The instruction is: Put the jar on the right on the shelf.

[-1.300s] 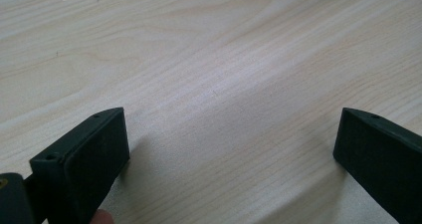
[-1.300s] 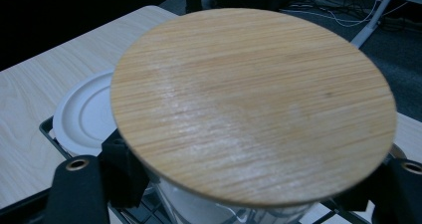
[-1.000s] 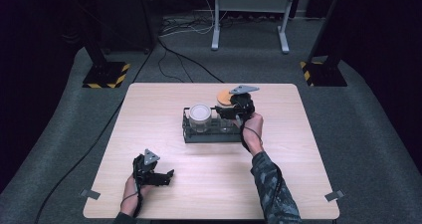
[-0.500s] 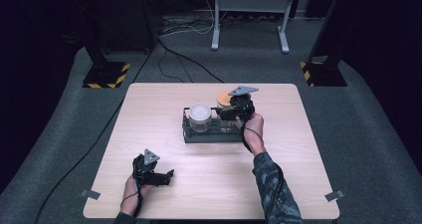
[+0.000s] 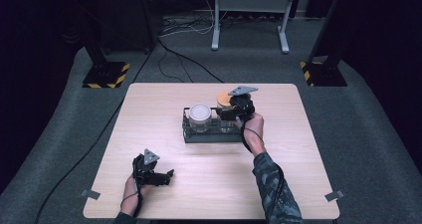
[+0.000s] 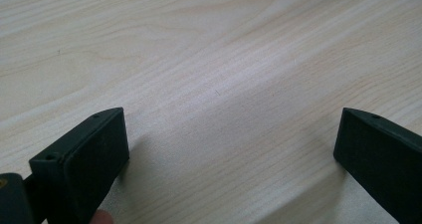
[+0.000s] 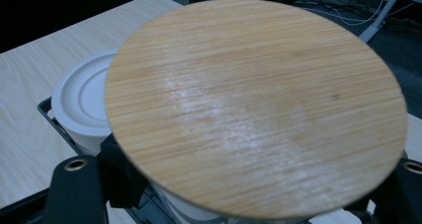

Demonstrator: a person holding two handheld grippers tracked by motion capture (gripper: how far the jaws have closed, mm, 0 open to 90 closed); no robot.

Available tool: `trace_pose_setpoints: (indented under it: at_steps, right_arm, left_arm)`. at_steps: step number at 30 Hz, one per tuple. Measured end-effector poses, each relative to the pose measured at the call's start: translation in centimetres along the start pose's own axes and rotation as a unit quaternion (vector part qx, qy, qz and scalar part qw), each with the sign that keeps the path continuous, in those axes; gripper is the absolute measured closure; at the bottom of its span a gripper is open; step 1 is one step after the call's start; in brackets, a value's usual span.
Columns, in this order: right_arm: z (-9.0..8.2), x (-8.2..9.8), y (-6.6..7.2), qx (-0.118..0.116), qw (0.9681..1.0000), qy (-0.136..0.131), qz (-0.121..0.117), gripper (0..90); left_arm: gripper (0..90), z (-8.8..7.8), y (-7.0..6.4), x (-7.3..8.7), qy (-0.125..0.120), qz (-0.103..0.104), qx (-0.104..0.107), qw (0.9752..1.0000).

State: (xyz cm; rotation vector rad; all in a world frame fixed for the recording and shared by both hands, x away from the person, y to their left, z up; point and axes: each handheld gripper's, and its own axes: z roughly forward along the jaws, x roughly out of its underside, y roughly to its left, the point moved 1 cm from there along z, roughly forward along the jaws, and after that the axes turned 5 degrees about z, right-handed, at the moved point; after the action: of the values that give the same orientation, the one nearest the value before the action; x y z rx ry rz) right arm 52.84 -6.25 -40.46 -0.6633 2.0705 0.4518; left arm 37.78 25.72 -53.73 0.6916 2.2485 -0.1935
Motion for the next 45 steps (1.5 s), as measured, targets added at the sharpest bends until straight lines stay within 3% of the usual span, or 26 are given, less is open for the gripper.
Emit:
trace_pose_setpoints:
  at_steps: [2,5,9,15,22,32,39,45]
  right_arm:
    - [-0.1,-0.1,0.0,-0.007,0.9999,0.009,0.011,9.6]
    - [-0.5,0.0,0.1,-0.001,0.9997,0.018,0.014,2.8]
    - [-1.8,0.2,0.4,0.013,0.9997,0.015,0.011,2.0]
    - [-4.9,1.0,1.3,0.015,0.9998,0.012,-0.007,1.7]
    - [-9.3,3.4,1.9,0.016,0.9997,-0.003,-0.016,1.7]
    - [-13.4,10.2,2.5,0.052,0.9986,-0.006,-0.013,2.0]
    - [-13.5,16.8,1.2,0.066,0.9971,0.015,0.036,2.6]
    - [-12.7,21.6,0.0,0.070,0.9929,0.036,0.090,3.9]
  left_arm:
    - [0.3,0.0,0.0,0.0,0.001,0.002,-0.001,1.0000]
    - [0.4,0.0,0.0,0.0,0.000,-0.001,0.001,1.0000]
    - [0.4,0.0,0.0,0.0,0.000,0.001,-0.001,1.0000]
    - [0.3,0.0,0.0,0.0,0.000,0.000,0.000,1.0000]
    - [0.3,0.0,0.0,0.0,0.001,0.002,0.000,1.0000]
    - [0.3,0.0,0.0,0.0,0.000,0.000,0.000,1.0000]
    - [0.3,0.0,0.0,0.0,0.001,0.002,0.000,1.0000]
    - [0.3,0.0,0.0,0.0,0.001,0.002,0.000,1.0000]
